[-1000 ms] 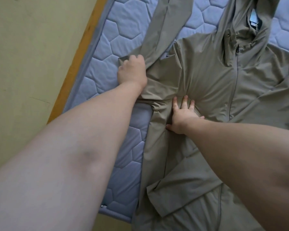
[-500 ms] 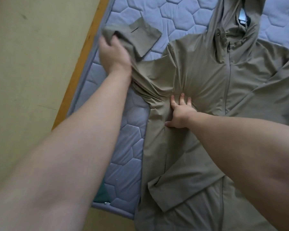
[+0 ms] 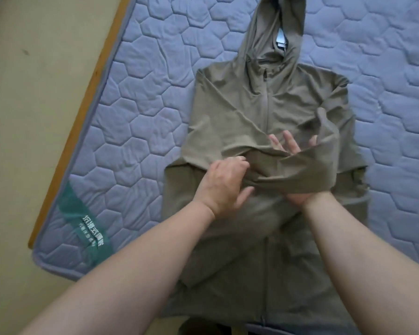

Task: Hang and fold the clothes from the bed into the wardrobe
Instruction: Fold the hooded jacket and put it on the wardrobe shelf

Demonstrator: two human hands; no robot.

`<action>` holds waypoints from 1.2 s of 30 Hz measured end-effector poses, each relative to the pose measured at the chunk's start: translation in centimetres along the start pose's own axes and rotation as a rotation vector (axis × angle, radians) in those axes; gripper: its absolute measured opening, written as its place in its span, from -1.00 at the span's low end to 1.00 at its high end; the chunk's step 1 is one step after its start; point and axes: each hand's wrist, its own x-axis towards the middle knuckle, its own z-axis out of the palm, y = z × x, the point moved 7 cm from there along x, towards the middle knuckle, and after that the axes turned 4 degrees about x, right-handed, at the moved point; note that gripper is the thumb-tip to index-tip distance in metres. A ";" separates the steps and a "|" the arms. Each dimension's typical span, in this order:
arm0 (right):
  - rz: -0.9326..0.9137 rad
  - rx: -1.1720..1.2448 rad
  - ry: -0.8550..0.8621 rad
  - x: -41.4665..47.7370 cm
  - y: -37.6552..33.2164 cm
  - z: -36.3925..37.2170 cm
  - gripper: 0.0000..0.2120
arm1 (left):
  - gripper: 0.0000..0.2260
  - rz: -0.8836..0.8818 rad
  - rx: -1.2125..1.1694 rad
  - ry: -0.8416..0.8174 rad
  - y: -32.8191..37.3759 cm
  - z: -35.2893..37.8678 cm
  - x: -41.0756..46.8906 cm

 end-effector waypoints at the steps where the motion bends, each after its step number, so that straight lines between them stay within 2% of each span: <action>1: 0.084 0.085 0.084 -0.1 0.1 -0.7 -0.53 | -0.51 -0.066 0.127 -0.047 -1.3 1.2 -1.0; 2: 0.176 0.184 0.074 -0.4 0.9 -1.4 -0.52 | -0.44 -0.149 0.246 -0.077 -2.8 2.1 -1.7; 3: 0.174 0.260 0.031 -1.6 1.7 -1.8 -0.50 | -0.40 -0.240 0.337 -0.087 -4.4 2.4 -2.3; 5: 0.066 0.333 0.045 -2.8 0.9 -2.6 -0.48 | -0.37 -0.407 0.441 -0.119 -7.3 2.4 -2.9; 6: 0.004 0.315 0.114 -3.3 1.1 -3.9 -0.50 | -0.37 -0.472 0.468 -0.172 -8.5 2.5 -2.9; 8: -0.060 0.365 0.224 -4.7 1.9 -6.3 -0.56 | -0.46 -0.559 0.510 -0.256 -10.3 2.3 -2.2; 9: -0.048 0.433 0.241 -5.3 2.7 -7.5 -0.61 | -0.54 -0.587 0.520 -0.260 -11.0 2.0 -1.6; 11: -0.011 0.414 0.351 -6.9 4.6 -9.4 -0.77 | -0.67 -0.657 0.466 -0.236 -12.3 1.1 -0.4; 12: 0.018 0.395 0.370 -7.4 5.6 -10.1 -0.82 | -0.71 -0.712 0.432 -0.226 -13.0 0.6 0.1; 14: 0.138 0.308 0.370 -8.4 7.7 -11.0 -0.77 | -0.74 -0.913 0.343 -0.189 -14.4 -0.3 0.4; 16: 0.313 0.015 0.390 -9.5 9.3 -11.8 -0.78 | -0.70 -1.116 0.252 -0.121 -15.0 -0.8 0.0; 17: 0.358 -0.189 0.406 -10.0 9.5 -12.3 -0.81 | -0.64 -1.153 0.261 -0.097 -14.3 -0.9 0.0; 19: 0.297 -0.566 0.509 -10.6 7.9 -13.9 -0.89 | -0.53 -1.059 0.357 -0.051 -11.9 -0.8 -0.2; 23: -0.138 -1.078 0.875 -12.4 0.5 -15.9 -0.76 | -0.49 -0.565 0.476 -0.008 -5.6 1.3 -1.4; 25: -0.344 -1.110 0.955 -13.1 -2.7 -16.1 -0.88 | -0.49 -0.422 0.437 -0.053 -3.1 3.1 -2.3; 26: -0.408 -1.083 0.958 -12.9 -4.0 -16.4 -0.85 | -0.49 -0.376 0.428 -0.092 -2.1 4.0 -2.7; 28: -0.433 -1.109 0.921 -11.5 -6.2 -16.8 -0.60 | -0.48 -0.330 0.410 -0.158 -0.6 5.5 -3.1; 30: -0.358 -1.116 0.845 -9.4 -7.4 -17.4 -0.41 | -0.50 -0.382 0.357 -0.187 -0.2 6.0 -3.0; 32: -0.277 -1.083 0.776 -7.8 -7.8 -18.5 -0.40 | -0.60 -0.521 0.235 -0.165 -0.1 5.6 -2.8; 33: -0.262 -1.059 0.753 -7.5 -8.0 -18.7 -0.50 | -0.68 -0.629 0.156 -0.137 -0.3 5.3 -2.6; 35: -0.292 -0.972 0.725 -7.5 -8.4 -18.7 -0.82 | -0.80 -0.949 -0.025 -0.011 -1.0 4.4 -2.8; 36: -0.302 -0.900 0.697 -8.0 -8.5 -18.4 -0.91 | -0.77 -1.126 -0.136 0.047 -1.6 4.3 -3.0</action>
